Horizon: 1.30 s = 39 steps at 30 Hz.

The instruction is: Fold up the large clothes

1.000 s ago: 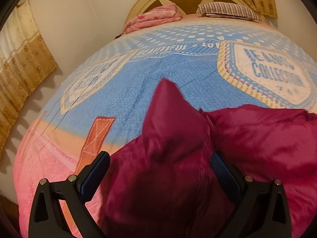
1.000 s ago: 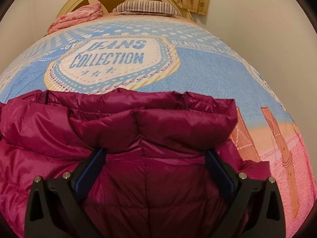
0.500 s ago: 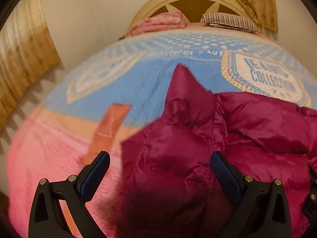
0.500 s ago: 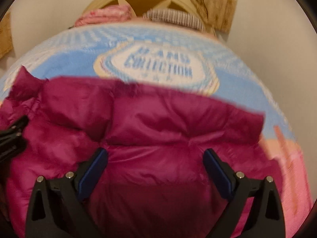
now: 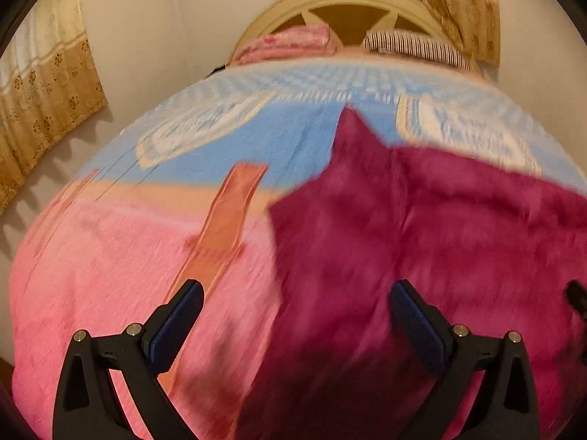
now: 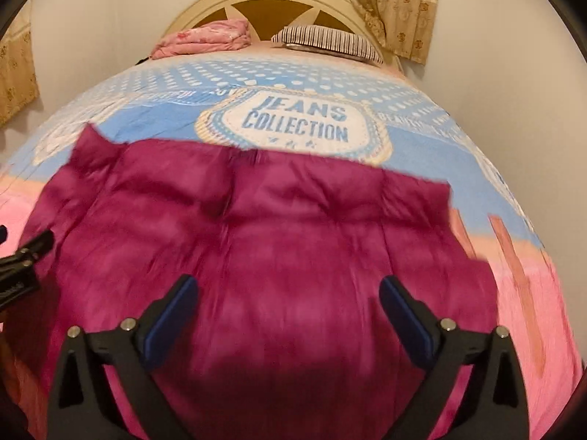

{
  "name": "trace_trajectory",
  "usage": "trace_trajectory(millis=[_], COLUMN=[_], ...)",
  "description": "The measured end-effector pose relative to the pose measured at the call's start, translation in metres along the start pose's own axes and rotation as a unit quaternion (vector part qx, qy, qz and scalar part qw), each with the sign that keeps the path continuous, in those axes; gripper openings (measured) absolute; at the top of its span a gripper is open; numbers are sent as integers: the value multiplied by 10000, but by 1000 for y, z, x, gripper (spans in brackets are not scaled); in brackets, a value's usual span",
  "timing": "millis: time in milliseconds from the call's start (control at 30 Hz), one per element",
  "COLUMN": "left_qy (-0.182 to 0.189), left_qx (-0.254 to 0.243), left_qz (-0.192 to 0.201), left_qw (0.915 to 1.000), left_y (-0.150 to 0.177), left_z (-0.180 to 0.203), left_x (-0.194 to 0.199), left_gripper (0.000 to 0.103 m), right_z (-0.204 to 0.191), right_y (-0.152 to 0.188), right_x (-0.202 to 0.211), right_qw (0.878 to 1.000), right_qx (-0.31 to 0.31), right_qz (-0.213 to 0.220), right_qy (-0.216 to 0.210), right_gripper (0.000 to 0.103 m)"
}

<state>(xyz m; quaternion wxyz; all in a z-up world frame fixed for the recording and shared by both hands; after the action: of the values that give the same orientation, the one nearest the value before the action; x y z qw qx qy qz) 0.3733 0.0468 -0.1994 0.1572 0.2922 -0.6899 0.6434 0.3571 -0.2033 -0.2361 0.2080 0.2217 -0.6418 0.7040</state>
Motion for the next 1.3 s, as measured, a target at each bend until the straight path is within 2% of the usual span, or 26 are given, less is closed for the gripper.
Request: trace_trajectory(millis=[67,200,367,433,467,500,533,633,700,800,867,967,1067,1167,1300], left_qy=[-37,206,282,482,716,897,872,909,848,758,729,641,567,479,117], left_qx=[193,723,664,758,838,895,830,696,598,395,334,228,235,325,359], left_qz=[-91,-260,-161,-186,-225,-256,-209,-140,-78,58,156,363,602,832,1022], left_qw=[9998,9968,9973,9958,9936,9916,9925,9933,9946,9963,9967,9970,9963,9948,9940], left_y=[17,34,39,42,43,45,47,47,47,45,42,37,29,24,17], left_z=[-10,-11,-2,1,5,8,10,14,13,12,9,1,-14,-39,-79], left_x=[5,10,11,10,10,12,14,18,24,35,42,59,82,109,135], left_gripper=[102,102,101,91,72,65,64,51,33,18,13,12,11,11,10], right_z=[-6,-22,-26,-27,-28,-27,-27,-26,-26,-31,-35,-44,-57,-79,-121], right_y=[18,44,53,52,52,54,55,56,57,56,55,56,57,59,62], right_x=[12,18,7,5,3,6,6,6,6,9,11,17,21,27,40], right_qw=[10000,9995,9986,9977,9974,9974,9975,9978,9977,9960,9949,9921,9923,9941,9947], right_qx=[18,249,408,531,567,571,564,534,535,658,662,788,831,846,990], right_qz=[-34,76,98,80,72,77,79,83,73,76,65,109,113,154,211], right_qy=[-34,149,337,405,430,432,429,396,398,592,765,968,913,665,181], right_gripper=[101,101,103,103,103,103,103,103,102,102,102,103,103,103,103])
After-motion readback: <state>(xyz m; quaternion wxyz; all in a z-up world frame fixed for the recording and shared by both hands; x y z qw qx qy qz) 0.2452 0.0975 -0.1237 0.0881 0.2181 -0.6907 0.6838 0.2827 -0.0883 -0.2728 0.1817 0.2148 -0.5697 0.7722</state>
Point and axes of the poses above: each gripper's, at about its wrist camera, not at the fingertips, and x roughly against the way its jaws point, z to its right, y to its underside, the point moved 6 cm from there along -x, roughly the way its jaws point, and after that the axes turned 11 degrees about z, right-handed, at the moved point
